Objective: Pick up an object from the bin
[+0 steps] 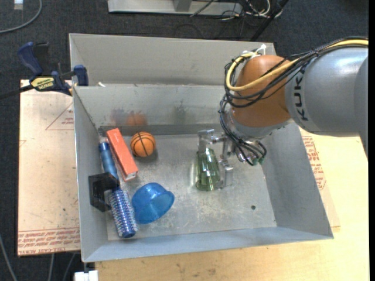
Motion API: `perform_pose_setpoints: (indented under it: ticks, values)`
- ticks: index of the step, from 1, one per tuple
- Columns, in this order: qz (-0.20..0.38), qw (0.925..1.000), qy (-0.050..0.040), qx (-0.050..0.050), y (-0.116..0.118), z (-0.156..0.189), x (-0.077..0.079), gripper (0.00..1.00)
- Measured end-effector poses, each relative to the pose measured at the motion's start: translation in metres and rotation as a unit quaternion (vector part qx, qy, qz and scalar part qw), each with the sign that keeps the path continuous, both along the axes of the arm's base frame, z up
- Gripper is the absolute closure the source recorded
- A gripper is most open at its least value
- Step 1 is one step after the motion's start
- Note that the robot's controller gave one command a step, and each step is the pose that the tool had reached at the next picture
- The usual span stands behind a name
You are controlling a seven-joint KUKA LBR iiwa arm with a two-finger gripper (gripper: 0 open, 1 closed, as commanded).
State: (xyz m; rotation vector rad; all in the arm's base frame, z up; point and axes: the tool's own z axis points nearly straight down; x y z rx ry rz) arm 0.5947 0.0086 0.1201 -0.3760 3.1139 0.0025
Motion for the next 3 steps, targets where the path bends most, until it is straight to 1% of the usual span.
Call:
perform_pose_setpoints:
  ticks: [1, 2, 3]
  values:
    - [0.087, 0.9962, -0.0007, 0.001, -0.005, -0.028, 0.001, 0.00]
    - [-0.011, 0.9999, 0.0003, 0.001, -0.004, -0.020, 0.003, 0.00]
    - [0.078, 0.9969, -0.0069, 0.004, -0.014, -0.037, 0.006, 0.00]
